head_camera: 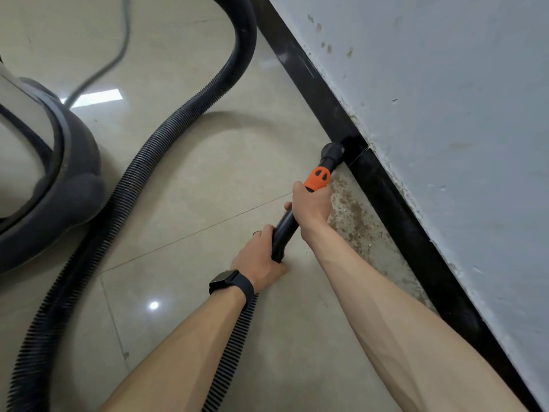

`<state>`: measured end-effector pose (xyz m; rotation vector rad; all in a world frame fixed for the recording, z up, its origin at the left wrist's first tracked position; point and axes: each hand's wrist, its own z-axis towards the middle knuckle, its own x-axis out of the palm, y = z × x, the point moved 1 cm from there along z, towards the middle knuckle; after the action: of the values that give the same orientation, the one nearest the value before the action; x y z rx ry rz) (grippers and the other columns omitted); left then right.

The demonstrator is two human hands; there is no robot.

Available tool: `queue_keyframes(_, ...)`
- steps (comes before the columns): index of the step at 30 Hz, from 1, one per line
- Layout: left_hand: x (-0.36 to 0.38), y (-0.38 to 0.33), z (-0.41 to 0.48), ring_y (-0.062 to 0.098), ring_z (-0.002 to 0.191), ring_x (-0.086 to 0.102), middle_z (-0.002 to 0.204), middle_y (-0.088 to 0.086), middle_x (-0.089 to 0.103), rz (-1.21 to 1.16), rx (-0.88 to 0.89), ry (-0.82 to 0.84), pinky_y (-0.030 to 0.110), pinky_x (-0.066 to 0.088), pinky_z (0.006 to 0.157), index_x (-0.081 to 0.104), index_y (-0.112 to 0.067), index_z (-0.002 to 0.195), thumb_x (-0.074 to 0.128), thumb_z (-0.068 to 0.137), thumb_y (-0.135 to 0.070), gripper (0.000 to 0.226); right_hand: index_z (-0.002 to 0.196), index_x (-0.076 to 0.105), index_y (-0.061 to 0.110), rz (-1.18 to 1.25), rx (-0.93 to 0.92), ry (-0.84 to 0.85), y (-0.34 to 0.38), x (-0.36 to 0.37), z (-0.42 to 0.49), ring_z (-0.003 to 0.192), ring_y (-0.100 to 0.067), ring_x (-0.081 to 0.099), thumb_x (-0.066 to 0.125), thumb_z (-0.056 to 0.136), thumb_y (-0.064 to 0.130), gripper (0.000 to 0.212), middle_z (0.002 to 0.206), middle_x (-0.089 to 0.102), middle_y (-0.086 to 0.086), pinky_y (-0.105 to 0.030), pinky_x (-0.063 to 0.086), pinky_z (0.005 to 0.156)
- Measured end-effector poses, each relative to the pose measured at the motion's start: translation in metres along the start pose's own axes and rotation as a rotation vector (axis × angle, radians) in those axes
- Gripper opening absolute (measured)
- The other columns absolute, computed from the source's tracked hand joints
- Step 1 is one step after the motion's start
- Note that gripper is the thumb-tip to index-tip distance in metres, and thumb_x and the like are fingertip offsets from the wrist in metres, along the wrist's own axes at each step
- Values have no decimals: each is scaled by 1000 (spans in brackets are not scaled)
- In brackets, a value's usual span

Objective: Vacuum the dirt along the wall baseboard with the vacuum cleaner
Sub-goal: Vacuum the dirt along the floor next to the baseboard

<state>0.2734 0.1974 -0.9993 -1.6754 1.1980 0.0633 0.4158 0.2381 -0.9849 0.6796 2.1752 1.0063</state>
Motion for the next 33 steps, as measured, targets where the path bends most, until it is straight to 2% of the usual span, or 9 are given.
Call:
queue_keyframes(4, -6, 0, 10, 22, 76, 60, 90, 3, 58, -68, 6, -6, 39, 53, 64, 44, -20, 98, 72, 70, -21, 40, 116, 43, 10, -62, -29, 34, 8, 9, 7, 48, -12, 66, 59, 89, 20, 33, 69, 65, 0, -27, 51, 52)
queue_keyframes(7, -13, 3, 17, 17, 73, 59, 89, 2, 60, -86, 16, -3, 29, 45, 56, 45, -20, 99, 75, 71, -21, 41, 119, 41, 11, -51, -31, 81, 13, 14, 12, 49, -13, 68, 59, 89, 20, 36, 71, 63, 0, -29, 54, 51)
queue_keyframes(10, -20, 3, 20, 13, 72, 59, 87, -2, 60, -62, 45, 14, 25, 43, 55, 46, -20, 103, 77, 72, -21, 43, 121, 41, 10, -5, -12, 136, 16, 12, 13, 48, -12, 69, 61, 89, 17, 38, 82, 63, -4, -22, 49, 42)
queue_keyframes(13, -27, 4, 13, 14, 73, 59, 86, -3, 59, 5, 78, 34, 28, 45, 57, 46, -20, 106, 77, 72, -20, 46, 121, 47, 7, 64, 22, 162, 12, 7, 9, 52, -16, 71, 63, 86, 13, 39, 85, 62, -7, -21, 49, 42)
queue_keyframes(16, -35, 15, -1, 11, 69, 56, 82, -5, 58, 58, 83, 69, 27, 40, 54, 43, -21, 101, 76, 72, -20, 44, 126, 51, 2, 114, 58, 227, 1, 9, -8, 58, -19, 74, 64, 87, 12, 42, 86, 63, -9, -25, 54, 49)
queue_keyframes(24, -73, 67, -58, 8, 66, 56, 74, -7, 60, 144, -42, 78, 24, 35, 52, 44, -29, 80, 78, 64, -24, 39, 138, 42, -1, 192, 229, 494, -24, 28, -73, 80, -28, 78, 74, 93, 17, 58, 96, 68, -14, -37, 62, 61)
queue_keyframes(27, -85, 80, -77, 8, 66, 57, 74, -6, 62, 130, -105, 78, 23, 35, 51, 48, -27, 81, 79, 61, -24, 37, 139, 41, 0, 168, 256, 509, -31, 41, -93, 88, -31, 78, 74, 93, 18, 59, 107, 70, -19, -40, 64, 66)
queue_keyframes(30, -92, 86, -94, 8, 68, 59, 76, -7, 62, 134, -158, 103, 23, 38, 52, 49, -28, 82, 78, 60, -24, 37, 138, 40, 2, 136, 257, 488, -39, 51, -109, 99, -34, 76, 75, 92, 20, 60, 122, 68, -24, -48, 65, 80)
queue_keyframes(33, -97, 85, -106, 9, 69, 60, 77, -7, 64, 149, -178, 104, 23, 42, 53, 51, -28, 80, 79, 59, -21, 36, 134, 44, -2, 144, 243, 465, -42, 53, -122, 105, -38, 73, 75, 91, 18, 57, 119, 69, -25, -55, 63, 85)
